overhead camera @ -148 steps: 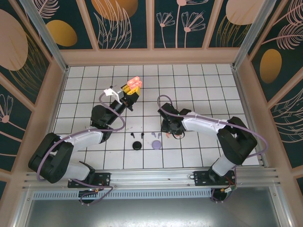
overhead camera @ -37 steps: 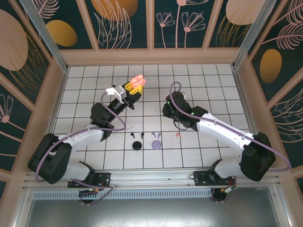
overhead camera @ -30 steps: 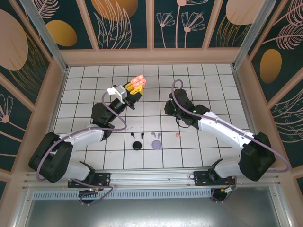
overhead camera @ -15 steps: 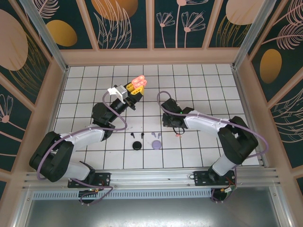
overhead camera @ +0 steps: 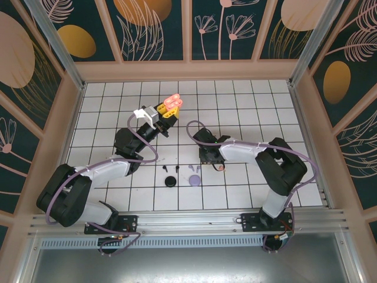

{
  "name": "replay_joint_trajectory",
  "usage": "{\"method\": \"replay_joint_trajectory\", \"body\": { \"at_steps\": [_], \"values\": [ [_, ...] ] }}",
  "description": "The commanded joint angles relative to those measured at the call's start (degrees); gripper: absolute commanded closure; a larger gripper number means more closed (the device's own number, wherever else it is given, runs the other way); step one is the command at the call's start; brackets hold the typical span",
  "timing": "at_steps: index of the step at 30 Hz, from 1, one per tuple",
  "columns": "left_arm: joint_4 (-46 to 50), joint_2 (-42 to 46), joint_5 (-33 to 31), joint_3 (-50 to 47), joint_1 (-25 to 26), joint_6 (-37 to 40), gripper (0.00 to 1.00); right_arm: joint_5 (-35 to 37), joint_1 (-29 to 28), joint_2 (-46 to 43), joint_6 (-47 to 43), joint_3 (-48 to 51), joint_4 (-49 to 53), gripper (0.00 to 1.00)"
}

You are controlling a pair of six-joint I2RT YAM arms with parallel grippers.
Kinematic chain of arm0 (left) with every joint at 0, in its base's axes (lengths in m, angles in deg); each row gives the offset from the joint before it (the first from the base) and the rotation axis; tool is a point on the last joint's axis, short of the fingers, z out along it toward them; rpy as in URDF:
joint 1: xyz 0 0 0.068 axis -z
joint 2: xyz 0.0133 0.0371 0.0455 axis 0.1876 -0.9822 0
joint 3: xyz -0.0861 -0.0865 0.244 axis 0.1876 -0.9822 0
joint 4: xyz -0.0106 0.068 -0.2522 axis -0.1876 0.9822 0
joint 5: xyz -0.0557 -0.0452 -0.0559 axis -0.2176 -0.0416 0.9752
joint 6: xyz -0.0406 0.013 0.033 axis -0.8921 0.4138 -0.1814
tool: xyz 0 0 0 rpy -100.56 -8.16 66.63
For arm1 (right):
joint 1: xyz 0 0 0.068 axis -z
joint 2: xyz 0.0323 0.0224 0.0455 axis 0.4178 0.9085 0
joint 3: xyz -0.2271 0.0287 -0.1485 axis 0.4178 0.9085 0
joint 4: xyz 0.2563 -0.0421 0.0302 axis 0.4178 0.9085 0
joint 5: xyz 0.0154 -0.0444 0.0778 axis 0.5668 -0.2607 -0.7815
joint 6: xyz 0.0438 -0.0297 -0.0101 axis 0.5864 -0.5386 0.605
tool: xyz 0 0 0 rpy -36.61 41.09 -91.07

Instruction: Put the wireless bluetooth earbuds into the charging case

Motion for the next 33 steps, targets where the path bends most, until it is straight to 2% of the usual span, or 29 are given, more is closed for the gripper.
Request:
{"method": "replay_joint_trajectory", "body": {
  "at_steps": [1,6,10,22,33],
  "values": [
    [-3.7,0.9,-0.7,0.2,0.3,-1.1,1.00,0.5,-0.7,1.5,0.9,-1.3,5.2,0.68],
    [-4.4,0.9,-0.3,-0.1,0.2,-1.6,1.00,0.6,-0.7,1.1,4.7,-3.7,9.0,0.53],
    [-5.0,1.0,-0.3,-0.4,0.3,-1.7,1.00,-1.2,-0.7,0.3,9.2,-5.8,11.9,0.47],
    [-7.4,0.6,0.1,-1.2,0.3,-2.4,1.00,-4.4,0.5,1.7,17.9,-9.1,16.0,0.46],
    [-8.3,0.9,0.5,-1.6,0.3,-2.5,1.00,-5.4,1.8,2.9,18.8,-10.0,15.8,0.50]
  ]
}}
